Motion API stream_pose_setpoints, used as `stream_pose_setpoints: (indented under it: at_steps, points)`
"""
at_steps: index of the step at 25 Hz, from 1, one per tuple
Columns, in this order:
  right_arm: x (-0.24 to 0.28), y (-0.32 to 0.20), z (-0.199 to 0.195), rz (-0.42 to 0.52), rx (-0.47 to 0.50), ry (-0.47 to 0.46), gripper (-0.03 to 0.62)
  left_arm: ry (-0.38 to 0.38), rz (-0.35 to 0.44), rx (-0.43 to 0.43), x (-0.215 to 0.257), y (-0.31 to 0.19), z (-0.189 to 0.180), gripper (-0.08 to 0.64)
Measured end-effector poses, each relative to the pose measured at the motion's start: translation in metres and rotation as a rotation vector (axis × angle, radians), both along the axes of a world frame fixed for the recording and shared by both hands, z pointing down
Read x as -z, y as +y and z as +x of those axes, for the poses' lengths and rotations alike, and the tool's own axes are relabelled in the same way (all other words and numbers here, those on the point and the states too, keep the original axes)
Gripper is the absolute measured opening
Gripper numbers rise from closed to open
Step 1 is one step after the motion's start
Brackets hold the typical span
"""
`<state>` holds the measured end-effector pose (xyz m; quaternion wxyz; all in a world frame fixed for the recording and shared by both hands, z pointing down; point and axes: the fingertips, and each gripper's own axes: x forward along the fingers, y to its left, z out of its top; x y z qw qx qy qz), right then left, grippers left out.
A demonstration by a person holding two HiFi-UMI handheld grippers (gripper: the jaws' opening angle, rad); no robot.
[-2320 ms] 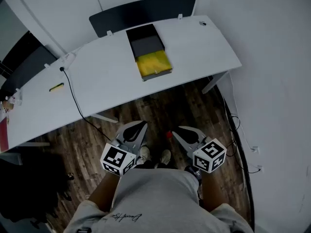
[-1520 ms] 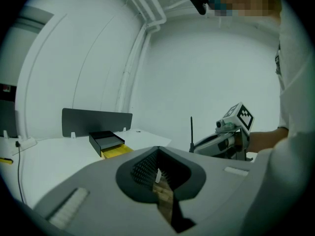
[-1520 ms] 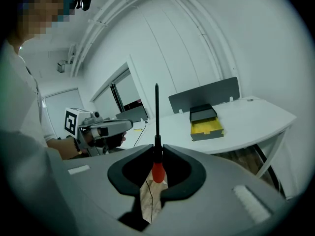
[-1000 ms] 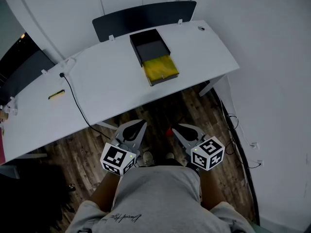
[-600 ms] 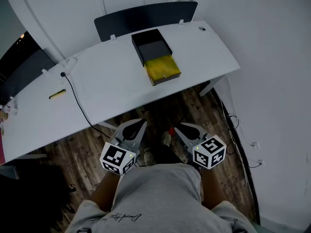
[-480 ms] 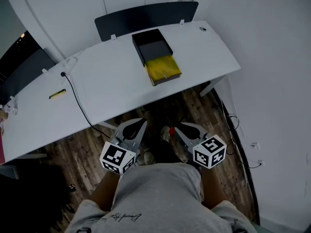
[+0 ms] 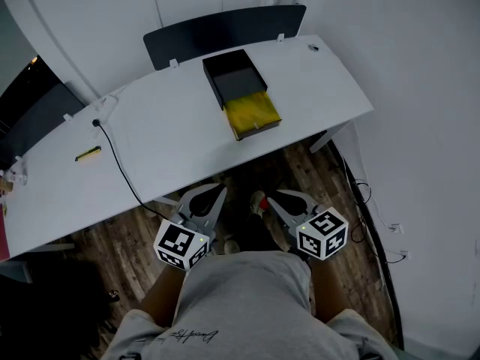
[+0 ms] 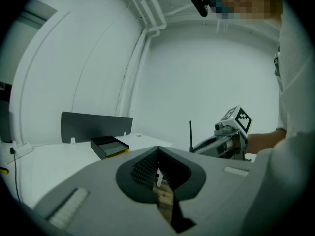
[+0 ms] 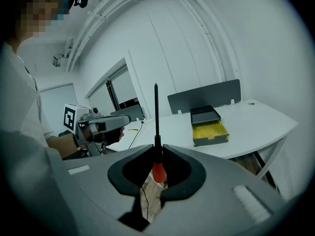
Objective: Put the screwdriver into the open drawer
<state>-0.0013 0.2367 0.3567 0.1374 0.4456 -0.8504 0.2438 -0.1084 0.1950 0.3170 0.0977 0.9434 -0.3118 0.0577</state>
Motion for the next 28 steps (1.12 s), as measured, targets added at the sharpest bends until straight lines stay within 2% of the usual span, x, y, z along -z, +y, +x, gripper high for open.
stream_pose_setpoints:
  at_steps: [14,28]
  points:
    - [-0.018,-0.049,0.016,-0.034,0.024,-0.031,0.074,-0.017,-0.023,0.015,-0.013,-0.049,0.017,0.000]
    - [-0.009,-0.138,0.055,-0.035,0.036,-0.028,0.074,-0.017,-0.028,0.043,-0.005,-0.136,0.052,0.000]
